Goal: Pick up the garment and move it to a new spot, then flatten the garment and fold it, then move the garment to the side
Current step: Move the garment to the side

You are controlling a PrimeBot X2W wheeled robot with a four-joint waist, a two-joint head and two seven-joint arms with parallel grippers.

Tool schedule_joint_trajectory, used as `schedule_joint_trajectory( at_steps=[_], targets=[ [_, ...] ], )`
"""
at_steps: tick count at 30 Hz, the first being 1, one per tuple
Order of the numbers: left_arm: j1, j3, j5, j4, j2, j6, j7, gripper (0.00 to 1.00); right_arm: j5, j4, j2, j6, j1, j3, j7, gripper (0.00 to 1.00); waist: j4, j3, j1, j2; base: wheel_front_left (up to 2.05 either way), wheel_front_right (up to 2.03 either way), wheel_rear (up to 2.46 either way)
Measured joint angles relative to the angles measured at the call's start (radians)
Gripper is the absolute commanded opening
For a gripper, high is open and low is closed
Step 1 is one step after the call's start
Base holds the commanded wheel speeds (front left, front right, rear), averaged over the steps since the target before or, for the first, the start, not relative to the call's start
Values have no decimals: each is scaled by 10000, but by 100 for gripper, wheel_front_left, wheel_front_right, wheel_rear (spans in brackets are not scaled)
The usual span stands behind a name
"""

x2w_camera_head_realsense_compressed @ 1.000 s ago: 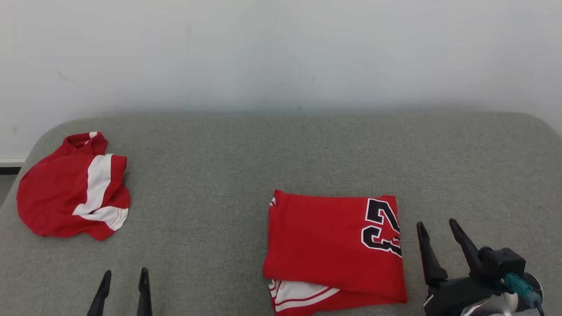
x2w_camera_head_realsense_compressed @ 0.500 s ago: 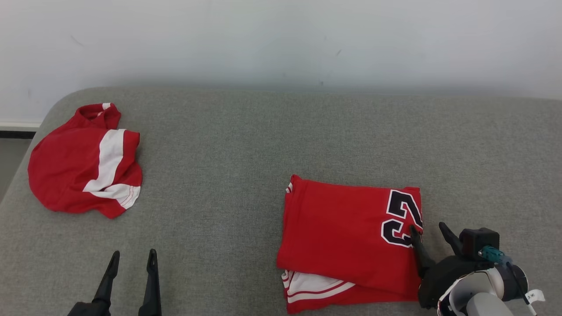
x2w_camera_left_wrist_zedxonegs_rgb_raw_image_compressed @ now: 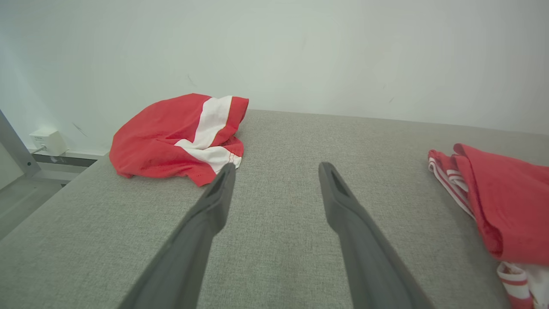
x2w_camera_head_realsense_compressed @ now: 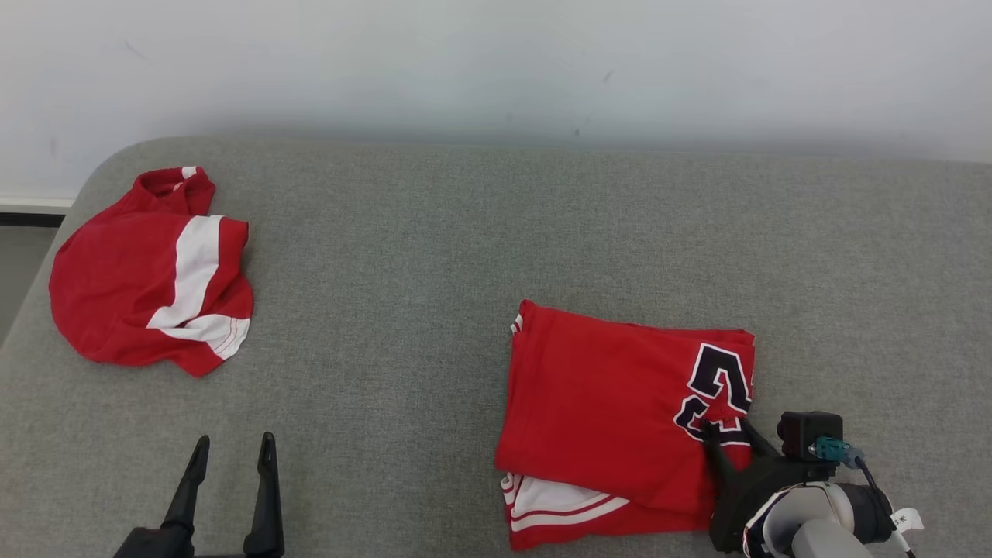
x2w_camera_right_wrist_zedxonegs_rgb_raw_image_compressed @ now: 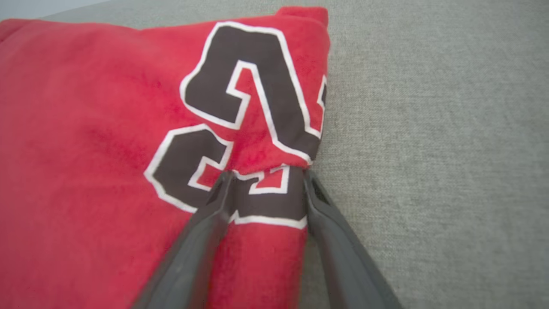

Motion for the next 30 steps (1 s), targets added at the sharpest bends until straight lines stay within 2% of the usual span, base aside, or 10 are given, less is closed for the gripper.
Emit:
schedule_joint_trajectory(
  at_steps=[1, 4, 10, 15, 23, 30],
  targets=[
    [0, 0, 0, 0, 0, 0, 0, 100, 0, 0, 0, 0, 0, 0, 0, 13, 0, 0, 0, 0, 0, 0, 0],
    [-27, 33, 6, -13, -10, 0, 0, 100, 113, 280, -4, 2, -200, -36, -119, 0, -25, 31, 0, 0, 0, 0, 0],
    [-35, 113, 12, -23, -38, 0, 0, 100, 178, 545, -36, 10, -501, 157, -570, 0, -122, 112, 0, 0, 0, 0, 0],
    [-147, 128, 17, -35, -46, 0, 0, 100, 52, 577, -357, 2, -1139, 499, -786, 0, -200, 212, 1, 1, 0, 0, 0],
    [-639, 94, 10, -510, -6, -4, 0, 100, -50, 236, -1235, 2, -2692, 1243, -675, 0, -269, 737, 1, 1, 0, 0, 0],
    [-1307, 67, -17, -1484, 151, -48, 0, 100, -54, -228, -2259, 0, -4704, 1490, -253, 0, -423, 1818, 1, 2, 0, 0, 0]
  ],
)
